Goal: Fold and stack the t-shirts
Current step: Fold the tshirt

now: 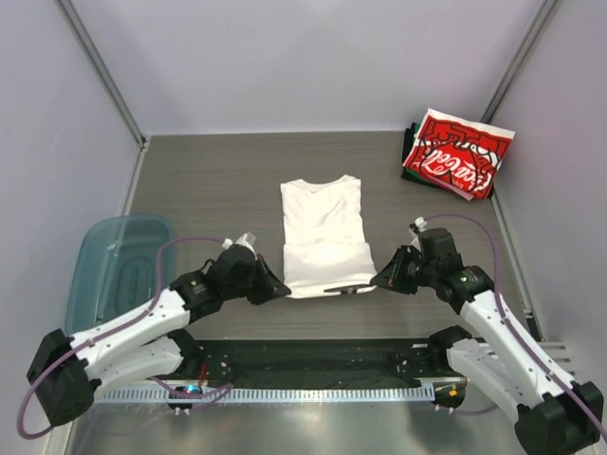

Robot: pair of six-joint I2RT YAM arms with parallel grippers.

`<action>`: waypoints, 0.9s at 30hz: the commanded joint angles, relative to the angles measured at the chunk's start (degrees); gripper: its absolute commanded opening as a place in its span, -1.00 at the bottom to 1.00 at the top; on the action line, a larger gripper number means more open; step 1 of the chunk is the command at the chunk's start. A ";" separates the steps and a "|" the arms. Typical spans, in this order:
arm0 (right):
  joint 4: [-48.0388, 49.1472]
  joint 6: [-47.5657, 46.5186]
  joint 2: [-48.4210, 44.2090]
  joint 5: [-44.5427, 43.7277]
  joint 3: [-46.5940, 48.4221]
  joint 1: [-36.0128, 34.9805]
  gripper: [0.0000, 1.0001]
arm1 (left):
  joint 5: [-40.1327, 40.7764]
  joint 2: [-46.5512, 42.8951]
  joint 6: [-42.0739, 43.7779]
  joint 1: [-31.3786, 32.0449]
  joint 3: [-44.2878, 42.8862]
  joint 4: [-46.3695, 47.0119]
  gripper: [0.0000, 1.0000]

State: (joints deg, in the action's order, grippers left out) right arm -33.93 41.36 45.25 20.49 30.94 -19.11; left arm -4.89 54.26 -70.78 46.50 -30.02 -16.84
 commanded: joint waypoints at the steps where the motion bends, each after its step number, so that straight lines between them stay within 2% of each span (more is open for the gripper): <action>1: -12.02 1.17 -3.50 -1.06 7.54 -0.66 -0.98 | 3.21 -3.71 -0.32 0.96 -6.51 -12.65 -1.00; 6: -17.30 -2.42 2.27 -5.18 18.62 -0.75 -0.98 | 10.05 -2.94 3.89 0.96 -15.05 -19.71 -1.00; 11: -18.36 -6.64 10.28 -8.53 27.66 -0.66 -0.97 | 11.48 1.81 7.76 -2.01 -24.01 -22.97 -1.00; 20: -17.75 -11.74 25.73 -12.31 40.07 -0.14 -0.97 | -0.28 12.26 14.00 -15.37 -30.53 -17.97 -1.00; 27: -16.69 -14.73 36.37 -11.18 47.63 2.50 -0.98 | -3.54 23.32 18.04 -20.39 -39.14 -17.79 -1.00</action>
State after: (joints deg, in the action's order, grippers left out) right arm -50.50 30.20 79.05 12.64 74.61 -18.61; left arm -7.31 74.67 -57.14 28.32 -64.55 -34.50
